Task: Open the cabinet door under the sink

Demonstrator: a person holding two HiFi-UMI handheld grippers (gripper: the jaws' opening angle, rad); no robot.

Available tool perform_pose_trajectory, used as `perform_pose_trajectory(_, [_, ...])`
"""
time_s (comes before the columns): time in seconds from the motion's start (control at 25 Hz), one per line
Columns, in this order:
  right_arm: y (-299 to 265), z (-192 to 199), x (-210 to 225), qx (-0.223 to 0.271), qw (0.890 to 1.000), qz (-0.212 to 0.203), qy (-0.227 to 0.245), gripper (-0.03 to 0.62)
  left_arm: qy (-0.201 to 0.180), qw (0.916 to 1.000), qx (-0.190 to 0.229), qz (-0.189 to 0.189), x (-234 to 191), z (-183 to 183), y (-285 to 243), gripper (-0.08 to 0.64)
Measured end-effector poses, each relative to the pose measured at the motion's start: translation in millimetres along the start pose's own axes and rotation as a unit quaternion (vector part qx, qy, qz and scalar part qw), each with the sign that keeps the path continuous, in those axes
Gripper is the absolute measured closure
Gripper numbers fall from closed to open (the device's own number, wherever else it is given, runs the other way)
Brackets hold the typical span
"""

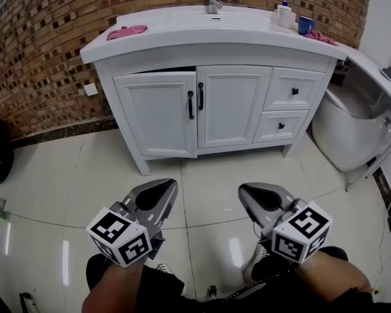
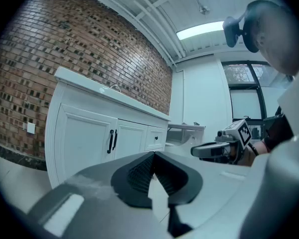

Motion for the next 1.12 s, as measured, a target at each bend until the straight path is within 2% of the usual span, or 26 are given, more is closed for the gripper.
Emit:
perform_pose_trajectory(0.24, [-7.0, -10.5, -6.8, 0.004, 1.000, -0.014, -0.019, 0.584, -0.001, 0.9998, 0.016, -0.010, -0.8, -5.7, -3.2, 0.555])
perform_pose_trajectory(0.36, [-13.0, -16.6, -9.0, 0.009, 1.000, -0.019, -0.022, 0.584, -0.017, 0.9996, 0.022, -0.010, -2.6, -11.7, -7.7, 0.555])
perform_pose_trajectory(0.52, [-23.9, -24.3, -11.2, 0.025, 1.000, -0.012, 0.012, 0.584, -0.032, 0.9993, 0.020, -0.004, -9.6, -15.3, -15.0, 0.555])
perform_pose_trajectory(0.72, [-37.4, -33.3, 2.3, 0.059, 0.996, 0.029, 0.053, 0.584, -0.026, 0.9994, 0.022, 0.005, -23.1, -18.1, -28.9, 0.555])
perform_pose_trajectory(0.76, [-41.1, -34.9, 6.1, 0.064, 0.996, 0.036, 0.058, 0.539, -0.024, 0.9995, 0.022, 0.006, -25.8, -17.5, -31.7, 0.555])
perform_pose_trajectory(0.8, [-45.4, -36.0, 9.7, 0.067, 0.995, 0.042, 0.063, 0.447, -0.022, 0.9995, 0.021, 0.008, -28.6, -17.1, -34.3, 0.555])
perform_pose_trajectory(0.84, [-50.5, -37.0, 13.2, 0.068, 0.994, 0.047, 0.066, 0.413, -0.022, 0.9995, 0.020, 0.009, -31.4, -17.1, -36.7, 0.555])
perform_pose_trajectory(1.12, [-96.7, -45.9, 33.0, 0.088, 0.992, 0.055, 0.070, 0.414, -0.022, 0.9996, 0.013, -0.009, -58.2, -10.4, -47.6, 0.555])
Point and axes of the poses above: the fingertips, and each gripper's own axes: y backward along the fingers, x to its right, z out of its underside, the point moved 10 cm from there along y, backward along the fingers, and after that the axes turned 15 degrees about z, right-handed, at the moved point
